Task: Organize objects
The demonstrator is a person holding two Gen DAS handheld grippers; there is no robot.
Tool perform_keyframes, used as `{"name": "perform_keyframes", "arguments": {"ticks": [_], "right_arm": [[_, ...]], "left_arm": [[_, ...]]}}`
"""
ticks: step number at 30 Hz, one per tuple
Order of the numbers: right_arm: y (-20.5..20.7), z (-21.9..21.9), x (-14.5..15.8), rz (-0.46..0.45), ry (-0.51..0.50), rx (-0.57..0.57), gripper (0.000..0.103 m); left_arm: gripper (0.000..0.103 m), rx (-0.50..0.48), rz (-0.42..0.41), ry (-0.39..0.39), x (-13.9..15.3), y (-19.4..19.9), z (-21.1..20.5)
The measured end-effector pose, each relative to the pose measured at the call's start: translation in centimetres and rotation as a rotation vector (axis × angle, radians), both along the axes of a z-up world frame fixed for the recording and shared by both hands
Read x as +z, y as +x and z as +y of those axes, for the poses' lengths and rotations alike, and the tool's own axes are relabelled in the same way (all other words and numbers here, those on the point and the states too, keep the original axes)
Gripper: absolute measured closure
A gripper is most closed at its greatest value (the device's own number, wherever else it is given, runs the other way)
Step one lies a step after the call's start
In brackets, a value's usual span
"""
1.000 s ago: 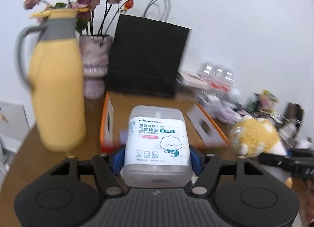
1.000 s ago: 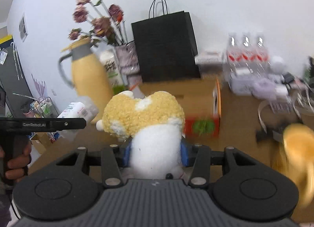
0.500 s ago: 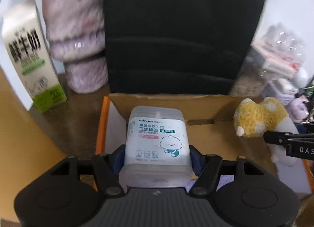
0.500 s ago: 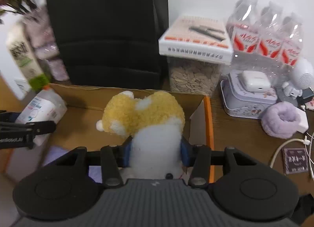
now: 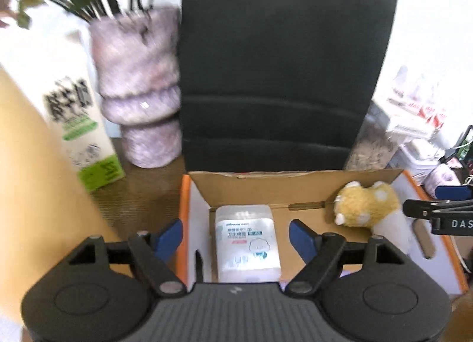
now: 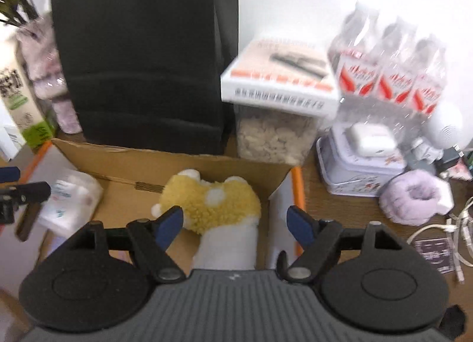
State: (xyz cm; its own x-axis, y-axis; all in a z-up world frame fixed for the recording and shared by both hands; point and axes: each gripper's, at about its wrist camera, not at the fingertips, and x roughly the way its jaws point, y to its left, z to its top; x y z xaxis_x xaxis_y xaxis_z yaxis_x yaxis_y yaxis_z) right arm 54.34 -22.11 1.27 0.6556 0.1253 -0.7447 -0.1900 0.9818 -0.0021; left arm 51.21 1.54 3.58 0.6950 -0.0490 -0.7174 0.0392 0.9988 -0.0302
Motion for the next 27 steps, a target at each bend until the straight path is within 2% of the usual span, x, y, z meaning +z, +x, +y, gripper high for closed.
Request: {"name": "perform_keyframes", "arguments": {"ticks": [4, 7, 10, 14, 17, 19, 22, 25, 27], "right_arm": [[-4.7, -1.0, 3.6, -0.046, 0.035, 0.016, 0.018], [-10.5, -2.0, 5.4, -0.077, 0.102, 0.048, 0.012], [-18.1, -2.8, 5.9, -0.119, 0.154, 0.096, 0.007], [-29.0, -3.2, 4.6, -0.158, 0.173, 0.153, 0.001], [-36.1, -3.3, 3.0, -0.208, 0.189, 0.160, 0.000], [-39.9, -3.1, 1.5, -0.229, 0.167, 0.156, 0.000], [-43.2, -2.6, -0.7, -0.213, 0.126, 0.100, 0.000], [-44.4, -2.4, -2.6, -0.169, 0.155, 0.053, 0.000], [-44.2, -2.0, -3.3, -0.149, 0.128, 0.044, 0.001]], "left_arm": [[0.019, -0.061, -0.098, 0.052, 3.4, -7.2, -0.6], [0.015, -0.136, -0.187, 0.068, 4.8, -14.4, -0.9], [0.014, -0.214, -0.222, 0.018, 4.7, -22.3, -0.8], [0.012, -0.279, -0.249, -0.079, 2.5, -31.1, 0.0], [0.008, -0.260, -0.220, -0.169, -0.3, -36.0, 0.9], [0.008, -0.225, -0.158, -0.182, -2.3, -38.1, 1.2], [0.008, -0.202, -0.064, -0.177, -4.6, -39.2, 1.3], [0.008, -0.213, -0.066, -0.144, -5.3, -38.5, 1.4], [0.008, -0.218, -0.093, -0.129, -5.1, -37.3, 1.6]]}}
